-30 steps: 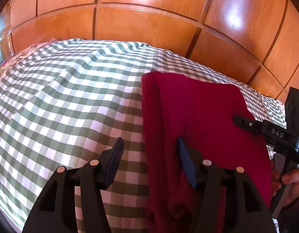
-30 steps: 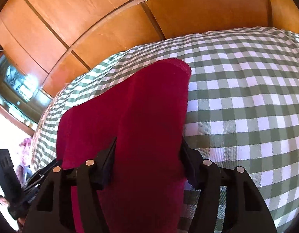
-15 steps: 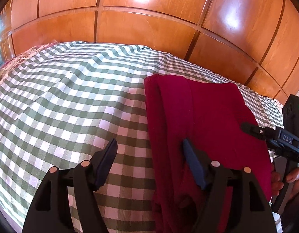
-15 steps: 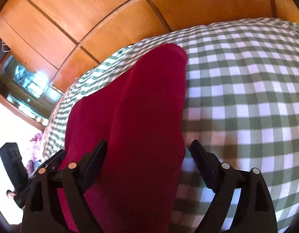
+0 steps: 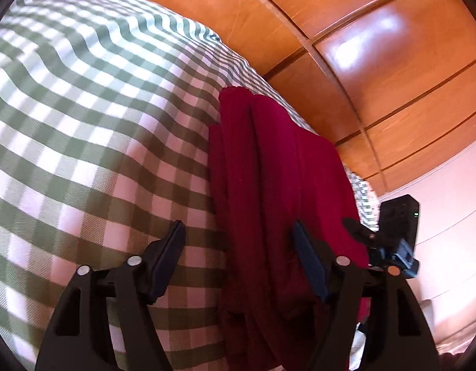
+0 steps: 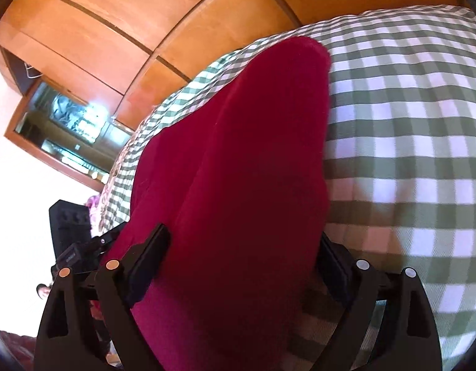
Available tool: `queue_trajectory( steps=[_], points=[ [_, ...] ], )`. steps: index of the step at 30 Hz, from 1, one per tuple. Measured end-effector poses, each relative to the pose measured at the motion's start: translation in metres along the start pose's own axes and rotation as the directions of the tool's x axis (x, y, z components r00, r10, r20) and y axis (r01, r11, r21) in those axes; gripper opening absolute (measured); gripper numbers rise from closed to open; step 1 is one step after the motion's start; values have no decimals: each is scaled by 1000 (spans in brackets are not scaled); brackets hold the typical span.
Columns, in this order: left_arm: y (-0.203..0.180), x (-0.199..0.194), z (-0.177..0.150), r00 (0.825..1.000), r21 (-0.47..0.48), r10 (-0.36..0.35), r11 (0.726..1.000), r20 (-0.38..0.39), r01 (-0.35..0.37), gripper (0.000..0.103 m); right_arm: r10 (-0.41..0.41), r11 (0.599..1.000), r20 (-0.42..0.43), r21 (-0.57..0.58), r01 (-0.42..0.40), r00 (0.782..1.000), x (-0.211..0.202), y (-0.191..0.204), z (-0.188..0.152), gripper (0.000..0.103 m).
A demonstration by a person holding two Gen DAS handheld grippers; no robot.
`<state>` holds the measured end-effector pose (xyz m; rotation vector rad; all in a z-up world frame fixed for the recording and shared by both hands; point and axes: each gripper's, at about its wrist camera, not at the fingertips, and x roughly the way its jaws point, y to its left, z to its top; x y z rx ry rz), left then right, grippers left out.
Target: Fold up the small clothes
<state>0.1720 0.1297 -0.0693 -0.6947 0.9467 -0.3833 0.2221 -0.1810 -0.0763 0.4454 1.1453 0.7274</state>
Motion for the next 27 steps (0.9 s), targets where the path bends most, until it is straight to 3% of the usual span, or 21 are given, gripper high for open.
queue_trajectory(
  steps=[2,4,9,14,18,24,27],
  points=[
    [1,4,-2,999,-6,-37,999,-5,36,57,-8,1000,3,-9,8,1000,4,4,1,82],
    [3,8,-5,996,-18,-89,996,-13,89,40,-4,1000,6,-13,4,1000,3,9,-3,65],
    [-8,9,-9,990,2,-141,990,2,141,21,-37,998,80,-56,41,996,-14,33,-12,48],
    [-55,23,-6,986,101,-162,981,-24,164,20,-65,995,177,-66,78,982,-52,40,-16,45],
    [-112,60,3,976,172,-202,961,-85,214,20,-103,994,276,-15,112,956,-103,20,-17,44],
    [-226,143,12,968,351,-165,909,-190,224,20,-222,974,425,126,186,877,-183,-38,-18,44],
    [-267,188,9,966,414,-100,890,-239,194,20,-284,954,421,214,210,862,-202,-86,-20,44]
  ],
)
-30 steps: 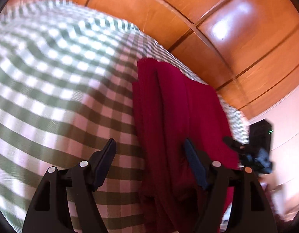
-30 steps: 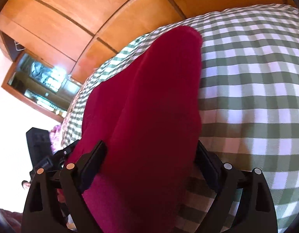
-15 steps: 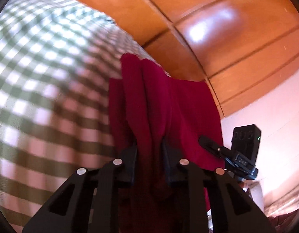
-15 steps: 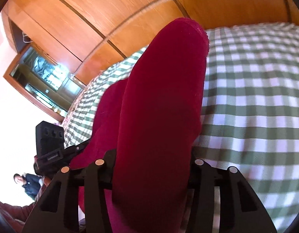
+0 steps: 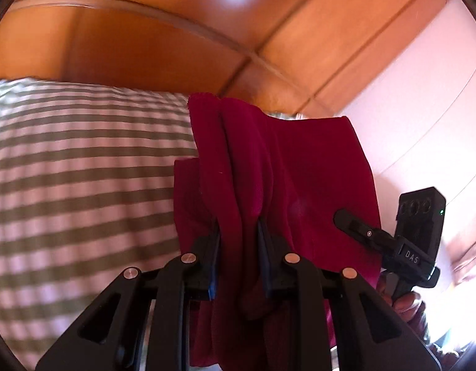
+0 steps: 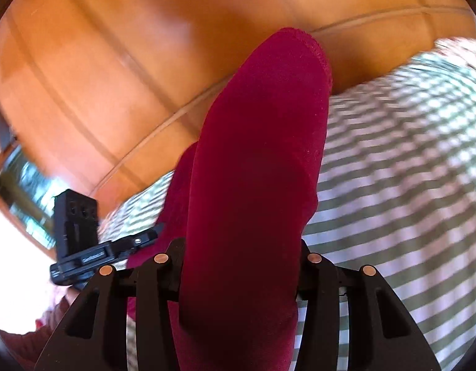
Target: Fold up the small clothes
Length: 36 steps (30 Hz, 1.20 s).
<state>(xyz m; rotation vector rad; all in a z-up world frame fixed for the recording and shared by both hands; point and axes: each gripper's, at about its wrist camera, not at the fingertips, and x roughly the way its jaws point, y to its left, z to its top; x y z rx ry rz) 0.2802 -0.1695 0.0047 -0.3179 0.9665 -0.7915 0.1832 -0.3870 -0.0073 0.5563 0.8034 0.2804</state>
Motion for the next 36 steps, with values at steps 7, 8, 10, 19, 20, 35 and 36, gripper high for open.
queue_trajectory(
  steps=[7,8,10,19,20,35,36],
  points=[
    [-18,78,-11,977,85,186,980,-100,-178,33,-152,980,-25,122,154,988,17,-72,-27,65],
    [-18,76,-10,975,77,198,979,-97,-191,36,-157,980,-23,122,159,987,16,-70,-27,66],
    [-21,62,-7,970,89,235,969,-66,-228,39,-208,973,-25,100,209,978,15,-68,-24,79],
    [-32,-10,-34,943,148,310,934,119,-325,37,-402,897,156,-134,422,902,-38,-10,-17,78],
    [-35,-15,-38,939,155,317,929,130,-335,37,-409,883,172,-175,436,896,-39,1,-21,78],
    [-25,2,-60,902,138,419,892,103,-430,39,-543,774,130,-306,555,829,-9,24,-87,74],
    [-25,0,-61,900,134,422,891,108,-433,38,-546,771,132,-306,558,827,-10,25,-88,74]
  ],
)
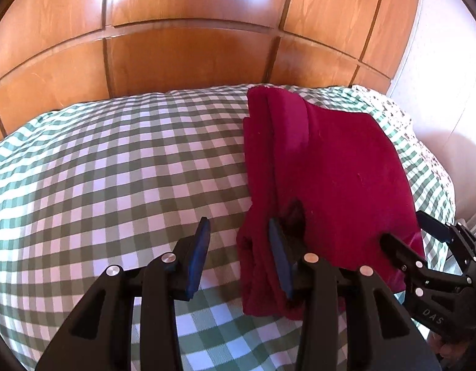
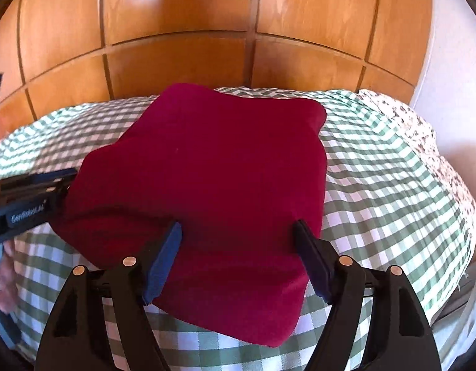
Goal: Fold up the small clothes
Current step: 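Release the folded bundle and withdraw both tools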
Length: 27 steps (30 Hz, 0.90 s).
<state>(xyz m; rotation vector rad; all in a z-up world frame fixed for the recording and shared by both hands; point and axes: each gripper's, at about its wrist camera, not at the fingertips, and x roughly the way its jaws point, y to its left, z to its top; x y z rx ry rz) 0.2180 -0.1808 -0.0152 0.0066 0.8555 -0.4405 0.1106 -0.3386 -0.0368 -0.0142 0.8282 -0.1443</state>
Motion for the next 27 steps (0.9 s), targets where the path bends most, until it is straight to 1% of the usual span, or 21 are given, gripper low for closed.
queue_trajectory(
  steps=[3,6,9,11,13,17,19,20,24,25,27],
  points=[
    [2,-6,-4,1000,-14,3,1000,8,-3,39,-3,1000,-1,10,3,1000,-4,3,-1,80],
    [4,-14,-8,1000,-13,20,1000,20,-20,41,-7,1000,-3,29,7,1000,-7,4,-3,83],
    [5,-21,-12,999,-17,30,999,31,-30,43,-10,999,-7,53,10,1000,-11,3,-4,83],
    [6,-26,-14,999,-18,38,999,39,-38,45,-15,998,-13,67,16,1000,-12,2,-5,84],
    [6,-31,-16,998,-21,49,999,48,-48,49,-25,996,-19,86,26,1000,-15,2,-6,86],
    [9,-43,-20,996,-33,67,997,66,-65,54,-49,992,-21,115,51,999,-21,2,-8,86],
    [11,-50,-22,994,-45,78,996,77,-75,60,-64,989,-19,136,66,998,-26,2,-9,87],
    [11,-53,-22,993,-49,84,996,82,-80,61,-70,987,-17,144,71,997,-28,2,-9,88],
    [12,-66,-26,989,-57,107,993,104,-102,66,-101,981,8,169,98,995,-44,5,-11,90],
    [12,-70,-27,988,-60,111,993,110,-105,68,-106,979,16,175,102,994,-48,6,-11,93],
    [12,-76,-29,986,-67,117,992,119,-110,71,-121,976,34,188,113,992,-56,9,-11,94]
  ],
)
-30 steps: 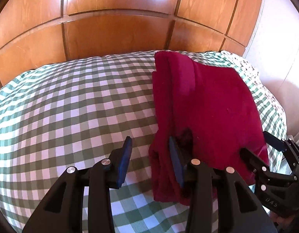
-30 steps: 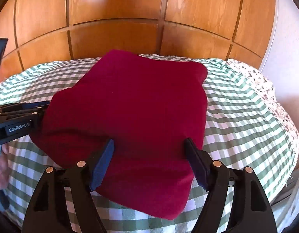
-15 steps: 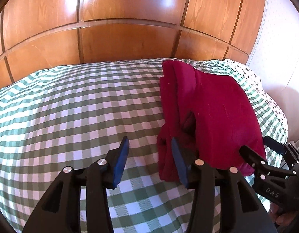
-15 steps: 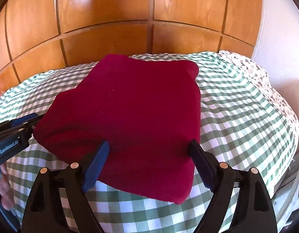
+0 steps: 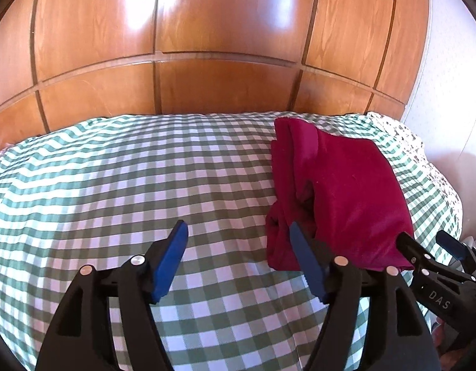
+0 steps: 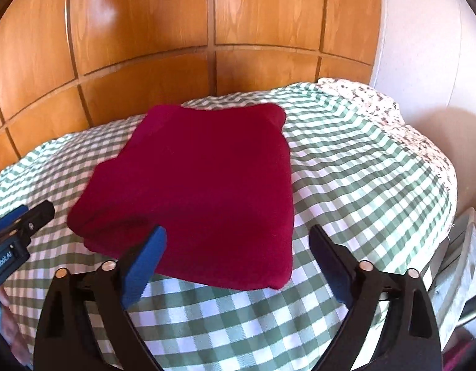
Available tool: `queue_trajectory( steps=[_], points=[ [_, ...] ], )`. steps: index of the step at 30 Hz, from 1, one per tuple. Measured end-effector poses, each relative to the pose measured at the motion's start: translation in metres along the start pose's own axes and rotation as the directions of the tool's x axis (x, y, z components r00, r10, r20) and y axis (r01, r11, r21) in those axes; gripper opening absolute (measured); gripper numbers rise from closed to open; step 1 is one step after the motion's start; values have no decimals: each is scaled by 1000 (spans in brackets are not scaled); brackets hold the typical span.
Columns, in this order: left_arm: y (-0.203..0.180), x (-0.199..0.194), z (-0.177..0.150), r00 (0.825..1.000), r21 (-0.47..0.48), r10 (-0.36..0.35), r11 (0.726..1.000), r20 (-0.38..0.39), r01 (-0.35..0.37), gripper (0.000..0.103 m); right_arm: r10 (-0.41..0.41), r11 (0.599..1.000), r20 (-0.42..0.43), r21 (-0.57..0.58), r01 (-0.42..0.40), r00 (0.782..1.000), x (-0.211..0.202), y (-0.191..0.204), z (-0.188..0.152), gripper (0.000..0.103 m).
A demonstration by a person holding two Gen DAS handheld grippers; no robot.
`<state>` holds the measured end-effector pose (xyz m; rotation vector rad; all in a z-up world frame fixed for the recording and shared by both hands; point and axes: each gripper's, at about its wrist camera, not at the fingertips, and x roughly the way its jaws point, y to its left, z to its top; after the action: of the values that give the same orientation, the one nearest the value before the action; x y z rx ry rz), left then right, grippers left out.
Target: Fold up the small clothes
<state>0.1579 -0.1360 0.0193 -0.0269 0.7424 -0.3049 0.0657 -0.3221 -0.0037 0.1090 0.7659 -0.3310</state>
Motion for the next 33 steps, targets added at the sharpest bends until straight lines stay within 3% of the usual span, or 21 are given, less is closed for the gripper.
queue_trajectory(
  steps=[7,13,22,33],
  points=[
    [4,-20,-5,999,-13,22,1000,34,-22,83,-45,999,52,28,44,998,-19,4,-4,98],
    [7,-33,-7,996,-23,63,998,69,-62,92,-48,998,40,50,46,998,-24,2,-9,98],
    [2,-43,-9,992,-5,89,996,90,-89,99,-83,995,82,67,77,993,-34,1,-10,99],
    [0,-45,-12,992,0,88,996,86,-88,100,-89,994,78,75,84,993,-32,1,-13,99]
  ],
)
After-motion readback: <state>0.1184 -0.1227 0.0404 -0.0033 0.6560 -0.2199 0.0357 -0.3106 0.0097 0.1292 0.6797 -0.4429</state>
